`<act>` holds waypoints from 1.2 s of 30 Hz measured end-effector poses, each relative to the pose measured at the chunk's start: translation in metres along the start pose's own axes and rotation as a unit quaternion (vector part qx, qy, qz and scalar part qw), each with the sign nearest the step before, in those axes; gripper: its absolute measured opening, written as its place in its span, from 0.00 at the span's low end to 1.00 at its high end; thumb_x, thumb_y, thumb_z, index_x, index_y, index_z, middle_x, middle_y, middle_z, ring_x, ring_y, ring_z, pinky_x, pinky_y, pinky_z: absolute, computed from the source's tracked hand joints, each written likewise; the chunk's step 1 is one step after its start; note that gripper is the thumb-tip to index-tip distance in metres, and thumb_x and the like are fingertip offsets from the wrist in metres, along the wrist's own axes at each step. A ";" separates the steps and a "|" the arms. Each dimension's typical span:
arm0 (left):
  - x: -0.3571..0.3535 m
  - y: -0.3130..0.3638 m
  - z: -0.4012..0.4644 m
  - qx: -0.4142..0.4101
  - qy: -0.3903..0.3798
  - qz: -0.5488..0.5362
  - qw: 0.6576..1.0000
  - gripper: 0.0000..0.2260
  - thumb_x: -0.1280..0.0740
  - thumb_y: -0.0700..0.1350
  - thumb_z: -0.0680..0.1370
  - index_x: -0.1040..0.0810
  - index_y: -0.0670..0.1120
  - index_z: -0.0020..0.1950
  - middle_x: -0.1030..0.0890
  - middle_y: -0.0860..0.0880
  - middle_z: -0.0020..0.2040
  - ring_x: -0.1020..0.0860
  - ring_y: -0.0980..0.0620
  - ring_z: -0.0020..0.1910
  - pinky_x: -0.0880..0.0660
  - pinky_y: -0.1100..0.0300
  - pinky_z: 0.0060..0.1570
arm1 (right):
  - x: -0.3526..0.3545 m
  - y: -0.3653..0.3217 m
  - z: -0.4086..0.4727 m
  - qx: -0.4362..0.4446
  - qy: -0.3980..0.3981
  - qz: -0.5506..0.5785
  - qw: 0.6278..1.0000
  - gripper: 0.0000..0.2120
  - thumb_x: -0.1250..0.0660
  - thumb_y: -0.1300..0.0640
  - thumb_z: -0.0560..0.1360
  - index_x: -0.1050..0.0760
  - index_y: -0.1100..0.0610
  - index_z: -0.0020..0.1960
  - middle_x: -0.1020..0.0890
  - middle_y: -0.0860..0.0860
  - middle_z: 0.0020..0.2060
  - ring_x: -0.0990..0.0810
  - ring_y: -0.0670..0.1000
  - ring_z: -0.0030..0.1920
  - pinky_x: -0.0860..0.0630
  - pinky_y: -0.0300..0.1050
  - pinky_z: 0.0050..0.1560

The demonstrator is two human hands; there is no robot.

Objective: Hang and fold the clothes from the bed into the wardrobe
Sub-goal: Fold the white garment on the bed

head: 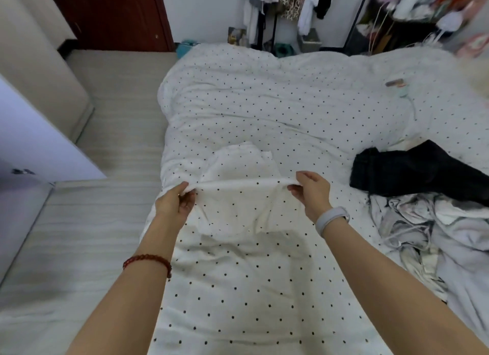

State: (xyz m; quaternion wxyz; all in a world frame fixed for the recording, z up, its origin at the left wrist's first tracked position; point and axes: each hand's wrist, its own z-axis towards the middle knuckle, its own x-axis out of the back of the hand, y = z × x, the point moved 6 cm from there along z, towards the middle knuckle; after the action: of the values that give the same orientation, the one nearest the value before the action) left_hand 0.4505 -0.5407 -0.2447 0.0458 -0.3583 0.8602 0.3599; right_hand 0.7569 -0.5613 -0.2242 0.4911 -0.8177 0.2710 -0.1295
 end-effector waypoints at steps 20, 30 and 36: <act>-0.030 -0.028 0.145 -0.100 0.106 0.287 0.947 0.20 0.36 0.45 0.78 0.33 0.46 0.70 0.29 0.49 0.64 0.29 0.48 0.62 0.32 0.55 0.61 | -0.053 0.031 0.146 0.165 0.002 -0.301 0.939 0.12 0.40 0.59 0.78 0.31 0.52 0.61 0.26 0.48 0.52 0.26 0.47 0.49 0.29 0.37 0.47; 0.030 -0.107 0.117 -0.013 0.101 0.202 0.974 0.12 0.34 0.37 0.77 0.30 0.43 0.58 0.24 0.44 0.53 0.24 0.46 0.53 0.27 0.54 0.56 | 0.000 0.106 0.090 0.088 -0.022 -0.342 0.935 0.10 0.38 0.62 0.76 0.31 0.47 0.46 0.27 0.42 0.43 0.27 0.41 0.43 0.33 0.31 0.43; 0.012 -0.104 0.106 -0.052 0.129 0.214 0.967 0.13 0.39 0.35 0.79 0.32 0.42 0.35 0.32 0.46 0.33 0.27 0.48 0.40 0.25 0.52 0.57 | -0.004 0.117 0.088 0.017 -0.005 -0.327 0.945 0.07 0.39 0.60 0.78 0.33 0.56 0.42 0.27 0.52 0.36 0.28 0.53 0.38 0.31 0.43 0.37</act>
State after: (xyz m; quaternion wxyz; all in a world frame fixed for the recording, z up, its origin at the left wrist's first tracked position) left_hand 0.4897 -0.5290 -0.3878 -0.1629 -0.2108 0.8956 0.3563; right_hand 0.7592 -0.5379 -0.3690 0.4369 -0.8537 -0.0163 -0.2831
